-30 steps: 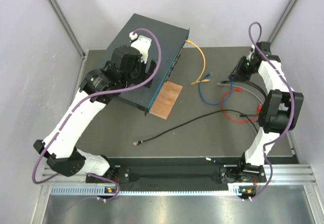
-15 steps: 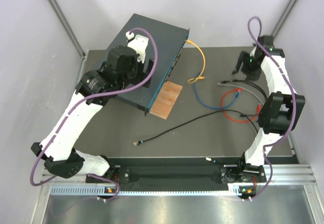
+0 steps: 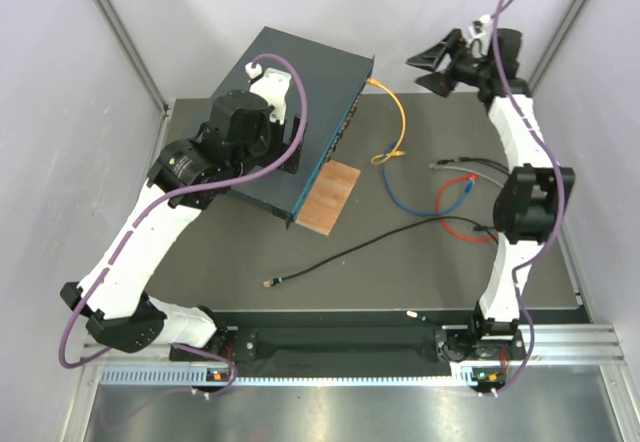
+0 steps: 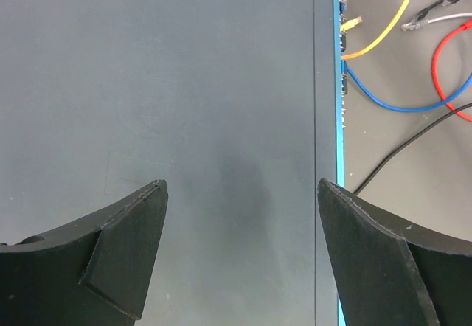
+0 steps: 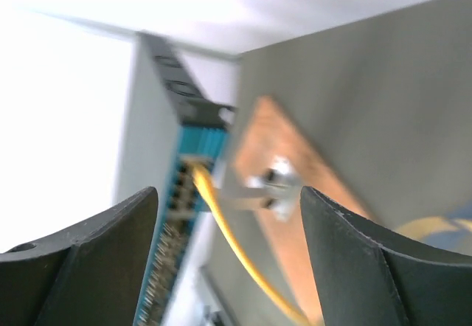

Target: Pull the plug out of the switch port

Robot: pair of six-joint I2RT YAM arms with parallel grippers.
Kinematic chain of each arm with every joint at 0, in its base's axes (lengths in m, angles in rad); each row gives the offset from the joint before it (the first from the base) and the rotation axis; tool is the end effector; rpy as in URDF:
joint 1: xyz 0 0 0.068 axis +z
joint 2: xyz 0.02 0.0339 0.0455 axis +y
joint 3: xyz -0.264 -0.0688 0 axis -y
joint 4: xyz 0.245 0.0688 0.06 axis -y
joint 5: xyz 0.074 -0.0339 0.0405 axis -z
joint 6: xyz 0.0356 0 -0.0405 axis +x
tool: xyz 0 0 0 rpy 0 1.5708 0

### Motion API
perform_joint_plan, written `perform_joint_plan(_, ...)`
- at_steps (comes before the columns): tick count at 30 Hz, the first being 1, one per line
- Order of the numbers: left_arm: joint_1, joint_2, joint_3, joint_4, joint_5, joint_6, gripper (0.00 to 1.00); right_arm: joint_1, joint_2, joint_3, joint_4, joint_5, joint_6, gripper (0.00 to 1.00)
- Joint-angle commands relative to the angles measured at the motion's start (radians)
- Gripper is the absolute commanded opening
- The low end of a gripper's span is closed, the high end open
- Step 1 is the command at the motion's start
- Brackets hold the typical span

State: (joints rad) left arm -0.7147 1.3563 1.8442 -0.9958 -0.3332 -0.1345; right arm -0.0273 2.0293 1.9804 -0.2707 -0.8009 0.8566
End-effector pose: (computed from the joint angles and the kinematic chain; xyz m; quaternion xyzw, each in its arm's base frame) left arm 0.1935 -0.1525 0.4869 0.1627 0.8387 -0.0756 0.5143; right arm 0.4788 0.0125 0.3672 0.1129 0.7724 0.5065 0.3662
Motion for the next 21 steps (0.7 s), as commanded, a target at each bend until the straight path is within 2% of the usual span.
perform_joint_plan(1,0.004,-0.025,0.027,0.014,0.011,-0.02,0.88,0.088,0.09,0.115,0.353,-0.153,0.291,0.78)
perform_joint_plan(3,0.004,-0.026,0.029,0.013,0.01,-0.022,0.88,0.113,0.15,0.178,0.379,-0.159,0.346,0.78)
perform_joint_plan(6,0.004,-0.026,0.035,0.013,0.003,-0.02,0.88,0.145,0.18,0.181,0.407,-0.126,0.369,0.77)
perform_joint_plan(9,0.004,-0.025,0.035,0.01,0.003,-0.02,0.87,0.158,0.172,0.143,0.422,-0.103,0.366,0.69)
perform_joint_plan(10,0.004,-0.026,0.033,0.008,0.002,-0.02,0.87,0.161,0.172,0.132,0.43,-0.101,0.367,0.63)
perform_joint_plan(14,0.004,-0.028,0.03,0.009,-0.001,-0.017,0.88,0.161,0.155,0.083,0.472,-0.11,0.381,0.54)
perform_joint_plan(21,0.004,-0.028,0.027,0.005,-0.001,-0.014,0.87,0.147,0.065,-0.11,0.591,-0.098,0.412,0.54)
